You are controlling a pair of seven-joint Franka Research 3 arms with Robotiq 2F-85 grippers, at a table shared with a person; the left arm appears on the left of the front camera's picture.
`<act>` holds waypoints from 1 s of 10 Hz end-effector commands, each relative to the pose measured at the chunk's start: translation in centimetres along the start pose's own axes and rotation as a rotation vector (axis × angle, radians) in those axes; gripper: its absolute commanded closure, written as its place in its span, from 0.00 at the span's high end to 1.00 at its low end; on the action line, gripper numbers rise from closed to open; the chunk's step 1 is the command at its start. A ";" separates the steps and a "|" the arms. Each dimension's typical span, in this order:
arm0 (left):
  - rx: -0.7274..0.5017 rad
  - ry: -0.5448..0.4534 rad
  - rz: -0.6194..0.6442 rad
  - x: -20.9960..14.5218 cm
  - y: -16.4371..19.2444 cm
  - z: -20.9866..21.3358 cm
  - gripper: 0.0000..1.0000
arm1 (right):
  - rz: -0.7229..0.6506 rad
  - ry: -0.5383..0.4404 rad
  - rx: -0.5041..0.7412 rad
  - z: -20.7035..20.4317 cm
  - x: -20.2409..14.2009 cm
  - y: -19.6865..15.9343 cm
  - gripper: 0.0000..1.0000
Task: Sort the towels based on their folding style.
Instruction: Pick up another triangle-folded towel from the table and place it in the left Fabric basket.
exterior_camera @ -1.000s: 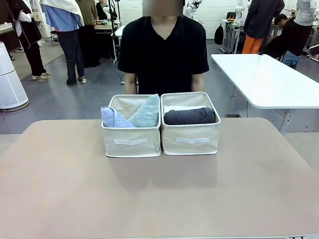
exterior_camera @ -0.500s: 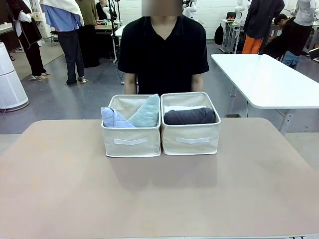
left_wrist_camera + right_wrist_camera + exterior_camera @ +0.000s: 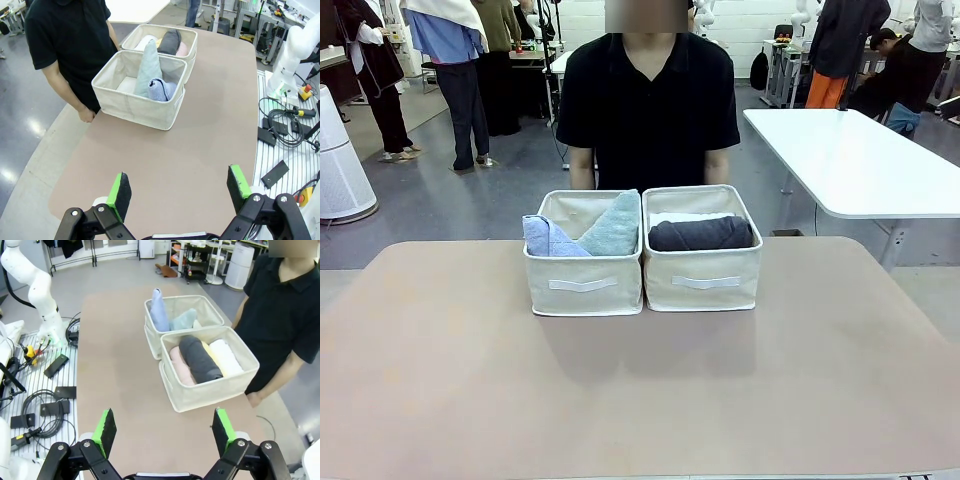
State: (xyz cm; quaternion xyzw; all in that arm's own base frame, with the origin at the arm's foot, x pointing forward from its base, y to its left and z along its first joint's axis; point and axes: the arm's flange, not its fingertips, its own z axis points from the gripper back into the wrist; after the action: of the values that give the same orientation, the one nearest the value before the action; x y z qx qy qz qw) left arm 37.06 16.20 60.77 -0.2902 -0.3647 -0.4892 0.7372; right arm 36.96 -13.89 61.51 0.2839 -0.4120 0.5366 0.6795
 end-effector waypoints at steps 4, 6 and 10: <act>-0.005 -0.017 -0.016 0.0 0.0 0.1 1.00 | 0.019 -0.020 0.010 -0.1 -0.2 -0.1 1.00; -0.005 -0.017 -0.016 0.0 0.0 0.1 1.00 | 0.019 -0.020 0.010 -0.1 -0.2 -0.1 1.00; -0.005 -0.017 -0.016 0.0 0.0 0.1 1.00 | 0.019 -0.020 0.010 -0.1 -0.2 -0.1 1.00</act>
State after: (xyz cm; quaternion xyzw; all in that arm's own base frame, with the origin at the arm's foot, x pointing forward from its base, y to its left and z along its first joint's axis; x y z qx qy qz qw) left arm 37.05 16.20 60.77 -0.2902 -0.3647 -0.4892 0.7372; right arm 36.95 -13.91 61.48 0.2834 -0.4113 0.5371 0.6797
